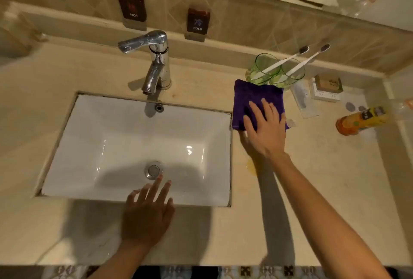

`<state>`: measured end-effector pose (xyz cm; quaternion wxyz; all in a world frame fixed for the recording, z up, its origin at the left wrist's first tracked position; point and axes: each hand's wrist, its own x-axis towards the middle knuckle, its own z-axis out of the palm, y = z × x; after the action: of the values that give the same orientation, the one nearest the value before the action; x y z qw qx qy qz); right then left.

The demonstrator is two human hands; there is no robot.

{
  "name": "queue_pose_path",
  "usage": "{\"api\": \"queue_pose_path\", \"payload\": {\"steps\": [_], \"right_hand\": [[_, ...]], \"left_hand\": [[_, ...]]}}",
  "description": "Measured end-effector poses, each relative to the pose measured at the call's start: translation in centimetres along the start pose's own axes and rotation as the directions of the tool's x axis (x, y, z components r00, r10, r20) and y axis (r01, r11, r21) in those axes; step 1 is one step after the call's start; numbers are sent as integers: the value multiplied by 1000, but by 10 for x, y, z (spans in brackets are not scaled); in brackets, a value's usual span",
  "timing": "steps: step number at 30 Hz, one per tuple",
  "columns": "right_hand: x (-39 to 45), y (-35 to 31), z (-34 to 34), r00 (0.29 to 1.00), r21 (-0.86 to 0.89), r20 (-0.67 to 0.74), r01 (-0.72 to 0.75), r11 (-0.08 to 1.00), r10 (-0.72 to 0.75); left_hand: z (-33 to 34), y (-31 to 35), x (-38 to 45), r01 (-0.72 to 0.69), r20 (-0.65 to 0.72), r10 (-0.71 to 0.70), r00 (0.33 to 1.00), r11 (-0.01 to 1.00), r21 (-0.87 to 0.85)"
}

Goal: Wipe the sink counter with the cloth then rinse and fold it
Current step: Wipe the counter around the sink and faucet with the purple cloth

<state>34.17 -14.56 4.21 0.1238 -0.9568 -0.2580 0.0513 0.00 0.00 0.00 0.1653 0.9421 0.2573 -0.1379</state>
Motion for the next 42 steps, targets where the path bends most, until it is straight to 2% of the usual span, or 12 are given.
{"api": "queue_pose_path", "payload": {"steps": [2,8,13,20,29,36,42], "right_hand": [[25,6,1,997,-81,71,21,996,-15],[70,20,24,976,-163,218,41,986,-4],[71,21,34,980,-181,201,27,983,10],[68,22,36,981,-179,192,27,983,9],[31,24,32,964,-150,265,49,987,-8],[-8,21,27,929,-138,368,32,990,21],[-48,17,27,917,-131,395,2,991,51]], "left_hand": [[-4,1,2,26,38,-26,999,1000,-14],[4,-1,1,25,-38,-25,999,1000,-2],[8,-1,3,23,-101,-23,995,1000,-6],[9,-1,2,23,-112,-20,994,999,24],[6,0,2,24,-102,-22,995,999,26],[5,2,1,10,-133,-6,991,999,34],[5,3,1,20,-137,-17,990,1000,22]]}}
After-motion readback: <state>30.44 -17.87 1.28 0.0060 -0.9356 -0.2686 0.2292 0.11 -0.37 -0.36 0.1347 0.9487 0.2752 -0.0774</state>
